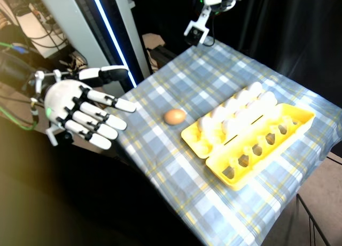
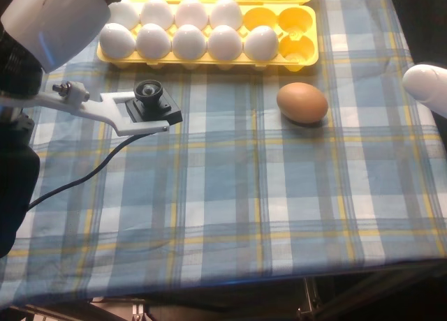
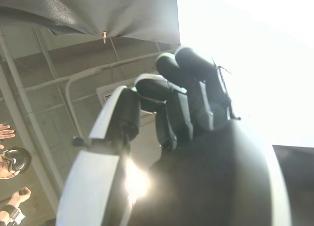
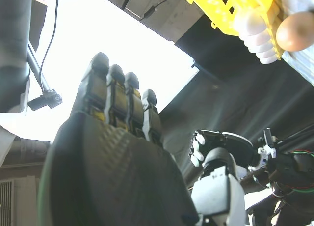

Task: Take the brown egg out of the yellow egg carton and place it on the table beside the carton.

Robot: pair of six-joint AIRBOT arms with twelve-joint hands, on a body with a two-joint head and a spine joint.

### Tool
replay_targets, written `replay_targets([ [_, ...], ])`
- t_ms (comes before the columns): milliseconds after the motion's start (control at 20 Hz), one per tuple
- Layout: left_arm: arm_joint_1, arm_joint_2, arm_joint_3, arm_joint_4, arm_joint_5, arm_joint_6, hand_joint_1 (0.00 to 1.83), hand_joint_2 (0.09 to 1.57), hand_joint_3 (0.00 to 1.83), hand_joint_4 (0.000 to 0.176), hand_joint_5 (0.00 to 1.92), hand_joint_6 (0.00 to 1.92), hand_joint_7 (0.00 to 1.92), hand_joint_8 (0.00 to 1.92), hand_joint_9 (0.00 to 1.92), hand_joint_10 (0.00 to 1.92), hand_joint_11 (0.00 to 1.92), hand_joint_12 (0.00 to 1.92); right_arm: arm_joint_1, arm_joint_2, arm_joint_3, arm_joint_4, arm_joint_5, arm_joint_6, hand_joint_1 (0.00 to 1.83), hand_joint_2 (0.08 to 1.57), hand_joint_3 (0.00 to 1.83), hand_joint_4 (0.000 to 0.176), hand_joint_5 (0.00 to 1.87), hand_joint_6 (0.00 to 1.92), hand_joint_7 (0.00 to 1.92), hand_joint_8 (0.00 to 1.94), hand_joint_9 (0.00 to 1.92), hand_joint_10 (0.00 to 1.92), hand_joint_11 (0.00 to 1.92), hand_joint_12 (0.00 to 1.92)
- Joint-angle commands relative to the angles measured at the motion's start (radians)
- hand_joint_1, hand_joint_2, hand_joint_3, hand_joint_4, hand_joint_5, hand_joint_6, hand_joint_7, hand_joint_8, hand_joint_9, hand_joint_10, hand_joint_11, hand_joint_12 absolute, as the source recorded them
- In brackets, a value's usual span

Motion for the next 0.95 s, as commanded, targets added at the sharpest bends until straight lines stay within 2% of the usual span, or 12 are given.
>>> replay_targets([
  [0,-0.02,-0.012,-0.01,0.034,-0.097,-0.012,0.97,1.44,0.0,0.021,0.43,1.71,0.46,1.84,0.29,1.63,0.22,1.92,0.004,0.0,0.001,-0.024,0.122,0.003,0.0,0.94,0.0,0.104,0.13,0.0,0.16,0.0,0.1,0.0,0.06,0.23],
  [400,-0.019,-0.011,-0.01,0.034,-0.097,-0.015,1.01,1.41,0.0,0.0,0.46,1.63,0.52,1.82,0.33,1.64,0.19,1.92,-0.002,-0.002,0.003,-0.021,0.122,0.003,0.0,0.94,0.0,0.094,0.15,0.01,0.18,0.01,0.12,0.01,0.05,0.22],
  [450,-0.019,-0.012,-0.01,0.034,-0.097,-0.015,0.84,1.38,0.0,0.064,0.51,1.65,0.41,1.42,0.36,1.58,0.24,1.92,-0.004,-0.004,0.003,-0.021,0.122,0.003,0.0,0.95,0.0,0.087,0.15,0.01,0.18,0.0,0.12,0.01,0.05,0.22],
  [500,-0.019,-0.012,-0.009,0.034,-0.097,-0.015,0.96,1.42,0.0,0.026,0.44,1.7,0.48,1.72,0.35,1.59,0.29,1.92,-0.005,-0.005,0.003,-0.02,0.122,0.003,0.0,0.95,0.0,0.087,0.14,0.0,0.18,0.0,0.12,0.01,0.06,0.23],
  [550,-0.019,-0.011,-0.009,0.034,-0.097,-0.015,0.98,1.43,0.0,0.007,0.4,1.72,0.51,1.78,0.36,1.53,0.3,1.9,-0.005,-0.006,0.004,-0.02,0.122,0.003,0.0,0.95,0.0,0.079,0.14,0.0,0.18,0.0,0.12,0.0,0.06,0.23],
  [600,-0.019,-0.011,-0.009,0.034,-0.097,-0.015,1.01,1.4,0.0,0.015,0.45,1.68,0.54,1.73,0.4,1.45,0.35,1.84,-0.005,-0.006,0.004,-0.019,0.122,0.003,0.0,0.95,0.0,0.07,0.15,0.0,0.18,0.0,0.12,0.0,0.07,0.23],
  [650,-0.019,-0.011,-0.009,0.034,-0.097,-0.015,1.03,1.39,0.0,0.0,0.45,1.66,0.59,1.68,0.46,1.41,0.39,1.79,-0.005,-0.007,0.005,-0.019,0.122,0.003,0.0,0.96,0.0,0.069,0.15,0.0,0.18,0.0,0.11,0.0,0.07,0.23],
  [700,-0.019,-0.011,-0.009,0.034,-0.097,-0.014,0.83,1.4,0.0,0.042,0.47,1.71,0.49,1.3,0.47,1.39,0.37,1.76,-0.005,-0.007,0.006,-0.019,0.122,0.003,0.0,0.96,0.01,0.067,0.15,0.0,0.18,0.0,0.11,0.0,0.07,0.22],
  [750,-0.019,-0.011,-0.009,0.034,-0.097,-0.013,0.79,1.41,0.0,0.044,0.48,1.72,0.5,1.14,0.47,1.37,0.35,1.79,-0.005,-0.008,0.006,-0.019,0.122,0.003,0.0,0.95,0.0,0.083,0.15,0.0,0.18,0.0,0.11,0.0,0.07,0.23],
  [800,-0.019,-0.011,-0.009,0.034,-0.097,-0.013,0.98,1.4,0.0,0.0,0.4,1.71,0.58,1.58,0.46,1.38,0.35,1.8,-0.005,-0.008,0.006,-0.019,0.122,0.003,0.0,0.95,0.0,0.082,0.15,0.0,0.18,0.0,0.11,0.0,0.07,0.22],
  [850,-0.019,-0.011,-0.009,0.034,-0.097,-0.013,1.02,1.4,0.0,0.0,0.4,1.7,0.6,1.67,0.45,1.4,0.33,1.81,-0.005,-0.009,0.006,-0.019,0.122,0.003,0.0,0.95,0.0,0.084,0.15,0.0,0.18,0.0,0.11,0.0,0.08,0.22],
  [900,-0.02,-0.011,-0.009,0.034,-0.097,-0.013,0.84,1.4,0.0,0.024,0.47,1.71,0.47,1.32,0.45,1.4,0.35,1.77,-0.005,-0.009,0.006,-0.019,0.122,0.004,0.0,0.96,0.0,0.085,0.15,0.0,0.18,0.0,0.11,0.0,0.09,0.22],
])
